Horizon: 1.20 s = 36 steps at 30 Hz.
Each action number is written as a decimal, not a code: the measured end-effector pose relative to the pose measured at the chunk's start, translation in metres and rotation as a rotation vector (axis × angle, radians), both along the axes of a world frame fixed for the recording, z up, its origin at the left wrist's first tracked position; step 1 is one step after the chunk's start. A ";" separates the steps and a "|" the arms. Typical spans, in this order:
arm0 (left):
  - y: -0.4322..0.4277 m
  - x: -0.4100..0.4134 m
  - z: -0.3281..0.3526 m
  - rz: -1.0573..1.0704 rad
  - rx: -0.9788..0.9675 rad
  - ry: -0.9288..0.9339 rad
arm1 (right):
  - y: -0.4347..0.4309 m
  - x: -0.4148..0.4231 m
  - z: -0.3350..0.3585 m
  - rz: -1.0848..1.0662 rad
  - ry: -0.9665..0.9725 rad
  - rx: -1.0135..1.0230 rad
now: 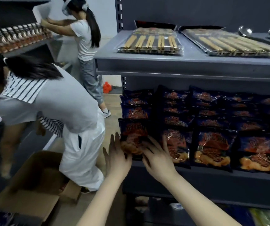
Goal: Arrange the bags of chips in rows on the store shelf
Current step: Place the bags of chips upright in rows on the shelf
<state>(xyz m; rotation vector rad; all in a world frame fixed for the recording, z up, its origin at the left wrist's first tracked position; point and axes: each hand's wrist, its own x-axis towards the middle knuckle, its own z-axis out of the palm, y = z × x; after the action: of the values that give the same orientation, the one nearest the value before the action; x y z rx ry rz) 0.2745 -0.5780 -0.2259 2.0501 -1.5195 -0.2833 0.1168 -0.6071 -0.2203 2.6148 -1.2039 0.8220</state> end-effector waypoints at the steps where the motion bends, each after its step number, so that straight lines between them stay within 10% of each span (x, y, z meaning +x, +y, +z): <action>1: -0.002 0.004 0.001 -0.020 0.004 0.021 | -0.002 0.002 -0.003 0.011 0.021 0.003; 36: -0.032 0.022 -0.025 -0.058 -0.119 0.163 | -0.017 -0.006 -0.009 0.023 0.039 0.088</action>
<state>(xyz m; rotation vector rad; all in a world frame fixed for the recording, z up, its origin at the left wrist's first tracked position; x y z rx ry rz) 0.2962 -0.6100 -0.2513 1.8462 -1.4623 -0.3644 0.1105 -0.6239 -0.2290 2.7059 -1.2283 0.7342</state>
